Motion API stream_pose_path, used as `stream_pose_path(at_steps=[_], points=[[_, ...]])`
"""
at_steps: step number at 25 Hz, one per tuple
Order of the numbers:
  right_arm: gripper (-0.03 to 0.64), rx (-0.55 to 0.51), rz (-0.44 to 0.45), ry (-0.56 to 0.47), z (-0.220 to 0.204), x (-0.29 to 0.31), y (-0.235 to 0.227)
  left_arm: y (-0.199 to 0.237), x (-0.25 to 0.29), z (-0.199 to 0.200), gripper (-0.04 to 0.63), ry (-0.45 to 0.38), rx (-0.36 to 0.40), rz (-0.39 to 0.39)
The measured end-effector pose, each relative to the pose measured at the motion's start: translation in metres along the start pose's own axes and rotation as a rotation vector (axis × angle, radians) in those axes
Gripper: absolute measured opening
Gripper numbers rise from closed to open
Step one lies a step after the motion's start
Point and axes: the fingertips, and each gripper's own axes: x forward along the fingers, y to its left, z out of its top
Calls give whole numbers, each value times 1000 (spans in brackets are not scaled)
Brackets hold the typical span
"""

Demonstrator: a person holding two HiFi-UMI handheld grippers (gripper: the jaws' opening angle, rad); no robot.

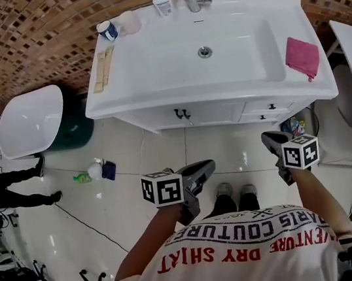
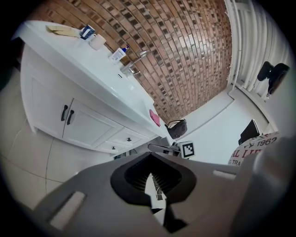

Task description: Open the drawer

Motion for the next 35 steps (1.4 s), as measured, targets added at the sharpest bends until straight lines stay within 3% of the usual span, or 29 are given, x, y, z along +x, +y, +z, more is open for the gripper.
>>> stream_pose_path(at_steps=[4,10,13,18,23,29,35], points=[[6,-92,-173,54,-7,32,-80,16,-10,-11,-11,-7,-36,38],[90,-22,-362,83,-28,71,-183,49,-26,-33,-11,-27,-106,110],[210,34,-442,106,-41,86,-224,67,-35,-46,-11,-37,-148,149],[212,94,-467,148,-46,107,-251,82,-41,-64,-11,-44,-229,175],[207,144,-480,166,-44,125,-265,77,-31,-57,-11,-57,-185,156],[136,250,-473,154,-48,130,-269,77,-29,-61,-11,-41,-193,158],[129,266,-440,171,-49,130,-268,77,-28,-60,-11,-44,-196,158]])
